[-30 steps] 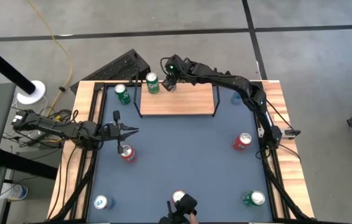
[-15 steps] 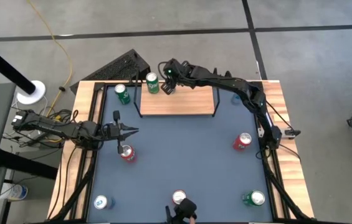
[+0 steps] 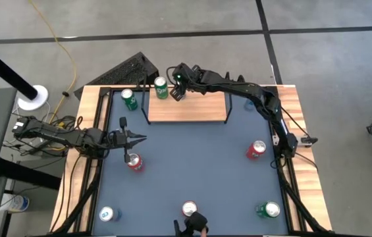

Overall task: Place canned beverage on shelf
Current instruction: Put the middle blue soda can on the shelf

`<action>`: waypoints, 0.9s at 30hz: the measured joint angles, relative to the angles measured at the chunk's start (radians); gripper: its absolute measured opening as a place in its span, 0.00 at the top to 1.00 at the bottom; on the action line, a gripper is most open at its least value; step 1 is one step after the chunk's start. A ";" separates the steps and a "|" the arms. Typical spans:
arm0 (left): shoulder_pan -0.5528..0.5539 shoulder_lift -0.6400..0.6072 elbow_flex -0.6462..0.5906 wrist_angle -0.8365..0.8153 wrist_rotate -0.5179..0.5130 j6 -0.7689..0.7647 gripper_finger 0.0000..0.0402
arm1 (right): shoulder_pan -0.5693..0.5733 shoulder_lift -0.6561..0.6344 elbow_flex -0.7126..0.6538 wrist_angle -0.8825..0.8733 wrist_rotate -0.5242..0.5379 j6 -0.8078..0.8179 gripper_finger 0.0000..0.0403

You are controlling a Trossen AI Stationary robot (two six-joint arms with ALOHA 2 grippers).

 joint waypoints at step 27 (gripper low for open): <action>0.000 0.000 0.000 0.000 0.000 0.001 0.94 | 0.013 0.005 0.157 -0.089 -0.005 -0.013 0.33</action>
